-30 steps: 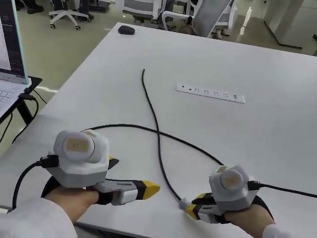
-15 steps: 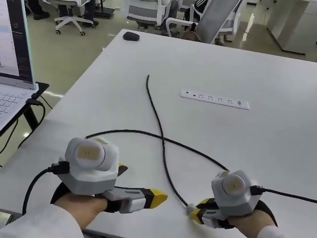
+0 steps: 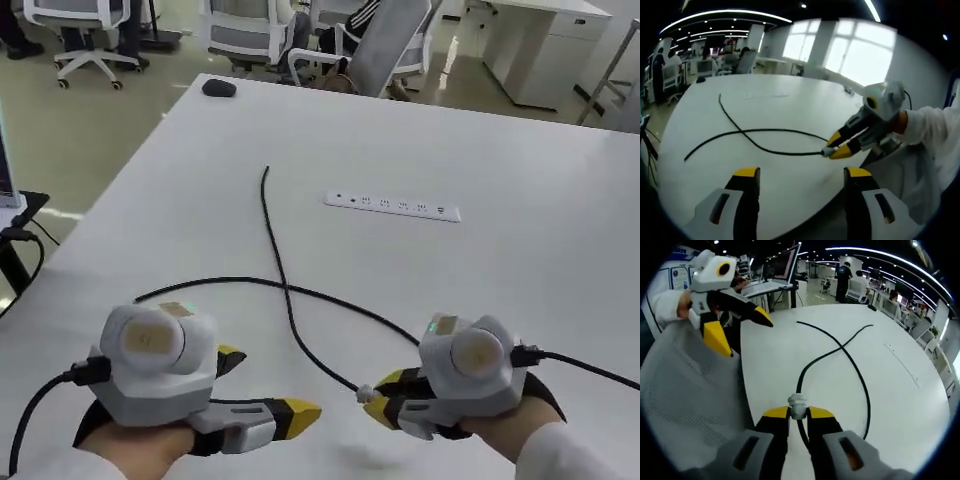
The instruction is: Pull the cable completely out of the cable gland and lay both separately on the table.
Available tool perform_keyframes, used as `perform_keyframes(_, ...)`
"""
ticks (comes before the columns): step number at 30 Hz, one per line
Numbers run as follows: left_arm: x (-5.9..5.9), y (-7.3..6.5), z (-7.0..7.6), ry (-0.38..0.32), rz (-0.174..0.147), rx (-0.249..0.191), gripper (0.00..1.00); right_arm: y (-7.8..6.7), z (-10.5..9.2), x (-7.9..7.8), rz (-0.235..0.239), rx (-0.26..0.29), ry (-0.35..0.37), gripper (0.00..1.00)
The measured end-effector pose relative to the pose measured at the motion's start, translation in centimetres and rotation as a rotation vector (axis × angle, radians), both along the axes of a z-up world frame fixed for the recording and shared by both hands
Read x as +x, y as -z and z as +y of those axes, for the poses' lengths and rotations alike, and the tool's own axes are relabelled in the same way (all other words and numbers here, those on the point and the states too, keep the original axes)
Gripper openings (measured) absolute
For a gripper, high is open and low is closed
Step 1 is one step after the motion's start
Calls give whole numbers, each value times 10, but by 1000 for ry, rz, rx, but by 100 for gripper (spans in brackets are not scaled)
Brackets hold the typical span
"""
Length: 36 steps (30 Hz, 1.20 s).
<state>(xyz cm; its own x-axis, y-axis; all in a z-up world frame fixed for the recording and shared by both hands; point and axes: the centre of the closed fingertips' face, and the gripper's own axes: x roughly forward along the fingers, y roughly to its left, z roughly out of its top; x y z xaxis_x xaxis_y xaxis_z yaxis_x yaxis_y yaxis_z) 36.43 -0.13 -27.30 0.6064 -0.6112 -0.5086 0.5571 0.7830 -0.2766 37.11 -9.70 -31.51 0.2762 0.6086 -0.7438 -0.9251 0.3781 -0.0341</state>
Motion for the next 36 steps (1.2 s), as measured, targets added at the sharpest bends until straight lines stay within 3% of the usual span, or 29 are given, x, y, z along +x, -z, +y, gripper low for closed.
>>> perform_keyframes(6, 0, -5, -1, 0, -4, -32, 66, -29, 1, -3, -119, -31, -66, 12)
perform_keyframes(7, 0, -9, -2, 5, -18, -39, 65, -33, 2, -5, -127, -31, -72, 12)
perform_keyframes(8, 0, -11, -3, 8, -26, -40, 64, -40, 3, -4, -166, -37, -80, 12)
perform_keyframes(9, 1, -18, -6, 28, -59, -45, 64, -45, 3, -3, -196, -44, -90, 12)
perform_keyframes(11, 1, -25, -10, 53, -86, -45, 64, -56, 4, -4, -260, -74, -131, 12)
perform_keyframes(12, -2, -27, -12, 103, -111, -15, 64, -63, 6, -5, -286, -74, -142, 11)
perform_keyframes(15, -6, -38, -17, 183, -171, 19, 62, -80, 11, -11, -305, -37, -155, 11)
perform_keyframes(18, -11, -56, -21, 245, -200, -27, 58, -95, 15, -14, -347, -35, -187, 11)
perform_keyframes(21, -19, -76, -27, 328, -240, -73, 47, -113, 22, -23, -383, -3, -225, 11)
perform_keyframes(24, -20, -86, -28, 382, -263, -62, 42, -124, 28, -30, -417, 11, -265, 11)
perform_keyframes(25, -20, -92, -29, 389, -272, -84, 42, -127, 29, -33, -425, 6, -273, 11)
perform_keyframes(26, -22, -100, -32, 397, -278, -134, 43, -128, 30, -35, -431, 4, -280, 11)
perform_keyframes(27, -24, -109, -34, 410, -259, -192, 43, -132, 31, -38, -437, 4, -285, 11)
perform_keyframes(29, -28, -119, -36, 438, -247, -245, 41, -138, 34, -43, -451, 21, -300, 11)
perform_keyframes(32, -27, -126, -38, 455, -255, -283, 38, -147, 40, -50, -469, 41, -326, 11)
perform_keyframes(36, -34, -130, -43, 503, -227, -342, 35, -155, 47, -57, -504, 48, -355, 11)
